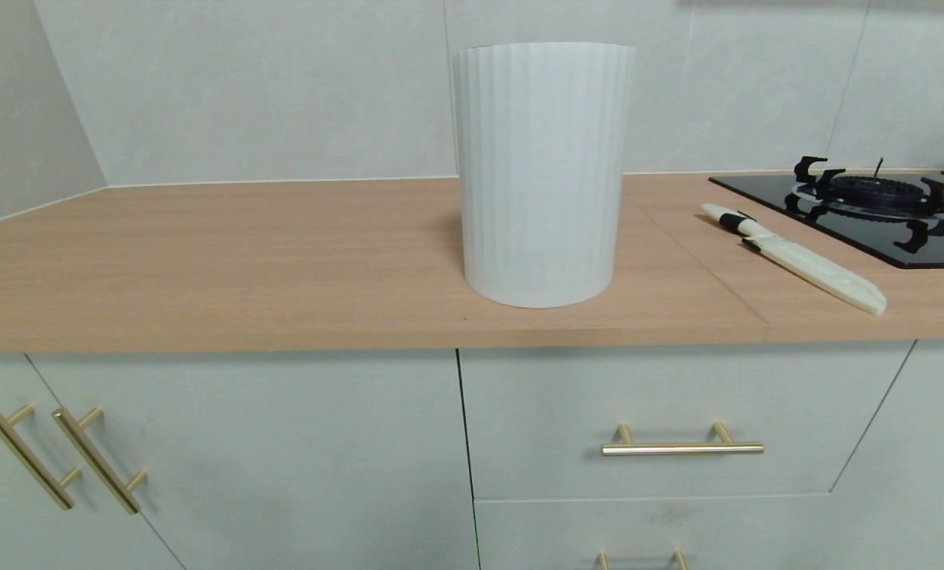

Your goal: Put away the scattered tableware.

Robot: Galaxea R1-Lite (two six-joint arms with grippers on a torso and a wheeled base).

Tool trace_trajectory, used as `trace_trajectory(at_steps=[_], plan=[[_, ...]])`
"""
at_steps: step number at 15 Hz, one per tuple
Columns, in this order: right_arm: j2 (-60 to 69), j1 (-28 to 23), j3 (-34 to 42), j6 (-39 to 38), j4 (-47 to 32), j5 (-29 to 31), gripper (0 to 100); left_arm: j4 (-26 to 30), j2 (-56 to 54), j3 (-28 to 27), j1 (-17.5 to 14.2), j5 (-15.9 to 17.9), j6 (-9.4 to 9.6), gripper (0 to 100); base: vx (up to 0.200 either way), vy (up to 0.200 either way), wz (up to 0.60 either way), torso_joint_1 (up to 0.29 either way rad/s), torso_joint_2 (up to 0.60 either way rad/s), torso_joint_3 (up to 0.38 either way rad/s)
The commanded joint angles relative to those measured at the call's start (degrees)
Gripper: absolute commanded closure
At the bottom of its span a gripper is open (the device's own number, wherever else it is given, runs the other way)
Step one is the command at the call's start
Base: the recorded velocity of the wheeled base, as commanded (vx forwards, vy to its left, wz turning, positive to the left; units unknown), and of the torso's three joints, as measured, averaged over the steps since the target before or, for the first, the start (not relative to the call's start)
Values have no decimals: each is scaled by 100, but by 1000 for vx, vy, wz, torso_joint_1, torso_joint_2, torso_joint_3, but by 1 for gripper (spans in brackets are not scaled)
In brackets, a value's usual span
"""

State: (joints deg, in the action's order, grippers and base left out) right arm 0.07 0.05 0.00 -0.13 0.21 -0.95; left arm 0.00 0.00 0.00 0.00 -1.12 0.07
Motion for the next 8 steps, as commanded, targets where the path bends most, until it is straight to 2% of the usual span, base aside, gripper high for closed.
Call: trace_trajectory(at_steps=[1, 4, 8], plan=[[-7, 4, 0, 22, -3, -10, 0, 0, 0, 0, 0, -2, 1, 0, 0, 0, 0, 0, 0, 0], [-7, 4, 0, 49, -12, -10, 0, 0, 0, 0, 0, -2, 1, 0, 0, 0, 0, 0, 0, 0], [-7, 4, 0, 49, -12, -10, 0, 0, 0, 0, 0, -2, 1, 0, 0, 0, 0, 72, -232, -250]])
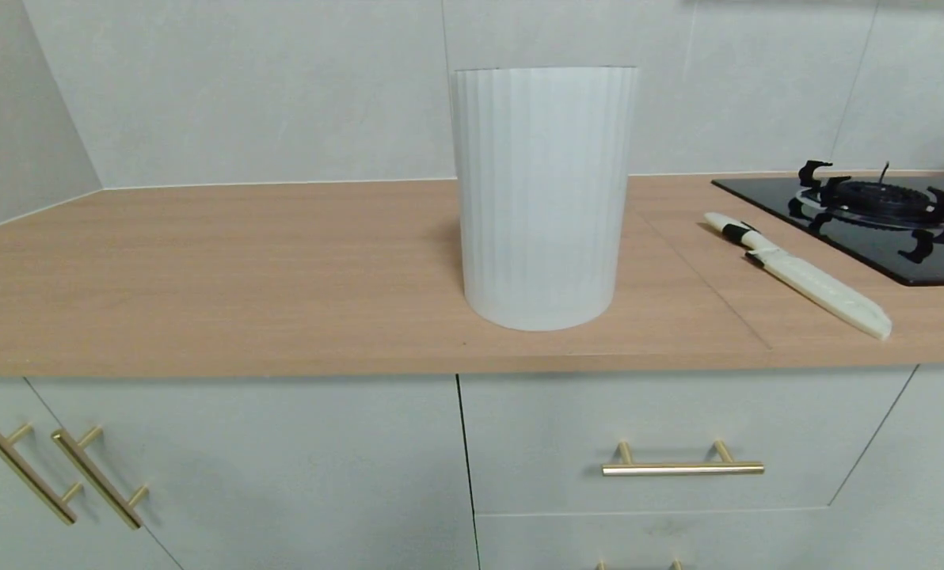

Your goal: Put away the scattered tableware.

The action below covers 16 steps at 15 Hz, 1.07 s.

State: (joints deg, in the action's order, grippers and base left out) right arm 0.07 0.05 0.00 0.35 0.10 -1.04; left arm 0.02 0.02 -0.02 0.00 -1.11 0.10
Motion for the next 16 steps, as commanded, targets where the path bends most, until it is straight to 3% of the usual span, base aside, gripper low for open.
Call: trace_trajectory(at_steps=[1, 16], plan=[[-7, 4, 0, 0, -1, -2, 0, -2, -2, 2, 0, -3, -1, 0, 0, 0, 0, 119, -500, -305], [-7, 4, 0, 0, -1, -2, 0, -2, -2, 2, 0, -3, -1, 0, 0, 0, 0, 184, -490, -293]])
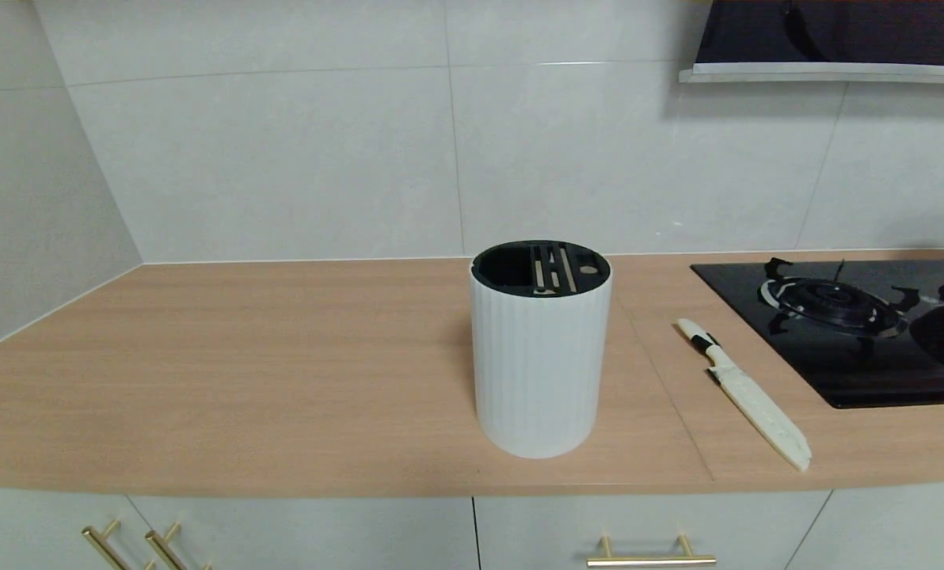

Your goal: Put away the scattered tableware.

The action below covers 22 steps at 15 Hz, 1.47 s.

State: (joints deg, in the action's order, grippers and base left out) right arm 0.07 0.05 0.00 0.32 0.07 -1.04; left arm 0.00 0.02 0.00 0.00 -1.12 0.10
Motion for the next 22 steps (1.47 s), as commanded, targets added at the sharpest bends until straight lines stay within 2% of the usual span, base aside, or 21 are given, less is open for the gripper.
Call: trace_trajectory(at_steps=[1, 15, 22], plan=[[-7, 4, 0, 3, 1, -2, 0, 0, -2, 0, 0, -2, -1, 0, 0, 0, 0, 246, -510, -286], [-7, 4, 0, -5, 1, -2, 0, 0, -2, 0, 0, -2, -1, 0, 0, 0, 0, 255, -548, -298], [-7, 4, 0, -5, 10, -2, 0, 0, -2, 0, 0, -2, -1, 0, 0, 0, 0, 38, -72, -39]])
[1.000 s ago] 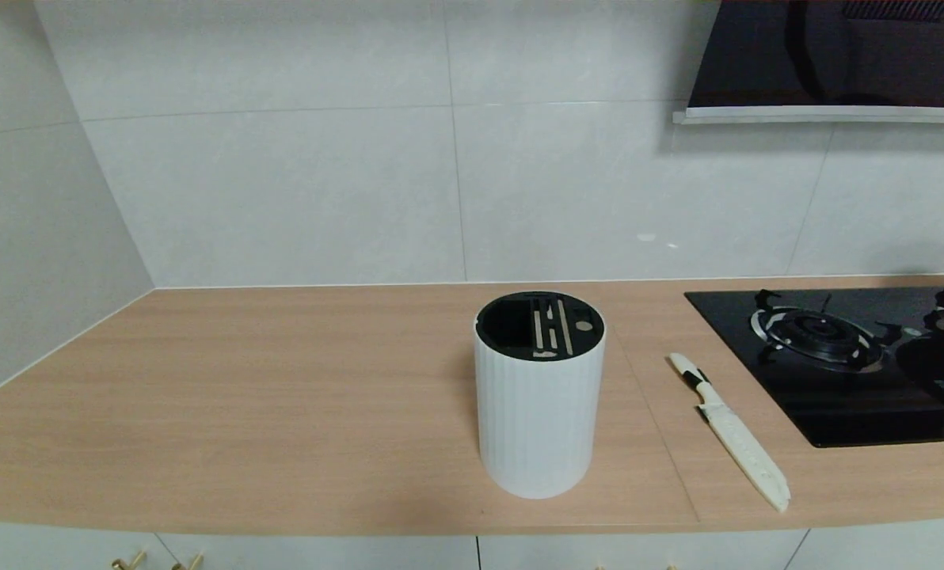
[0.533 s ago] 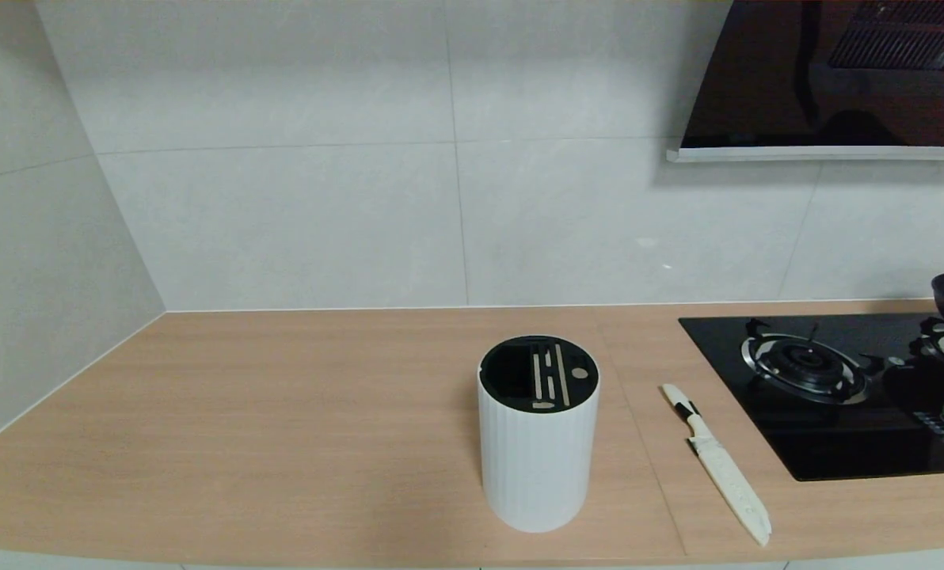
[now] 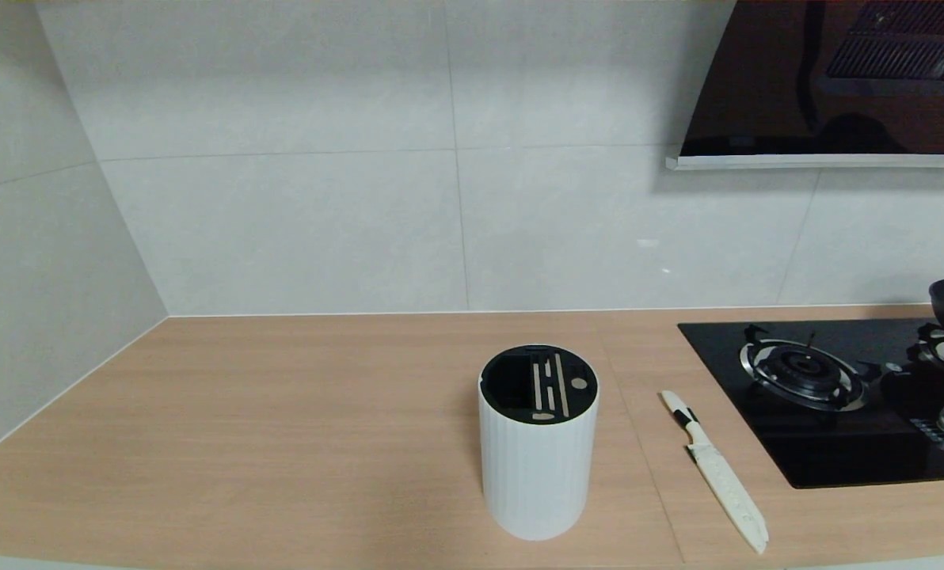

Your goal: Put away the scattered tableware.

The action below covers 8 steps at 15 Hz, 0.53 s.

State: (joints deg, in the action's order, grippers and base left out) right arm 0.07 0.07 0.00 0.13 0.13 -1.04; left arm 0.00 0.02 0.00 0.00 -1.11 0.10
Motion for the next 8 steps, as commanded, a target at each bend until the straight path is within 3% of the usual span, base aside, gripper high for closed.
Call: trace_trajectory(at_steps=[1, 6, 8], plan=[[-7, -7, 0, -5, 4, -2, 0, 0, -2, 0, 0, -3, -1, 0, 0, 0, 0, 0, 0, 0], [-7, 1, -79, -31, 110, 60, 0, 0, -2, 0, 0, -3, -1, 0, 0, 0, 0, 0, 0, 0], [-113, 10, -870, -514, 136, -142, 0, 0, -2, 0, 0, -3, -1, 0, 0, 0, 0, 0, 0, 0]])
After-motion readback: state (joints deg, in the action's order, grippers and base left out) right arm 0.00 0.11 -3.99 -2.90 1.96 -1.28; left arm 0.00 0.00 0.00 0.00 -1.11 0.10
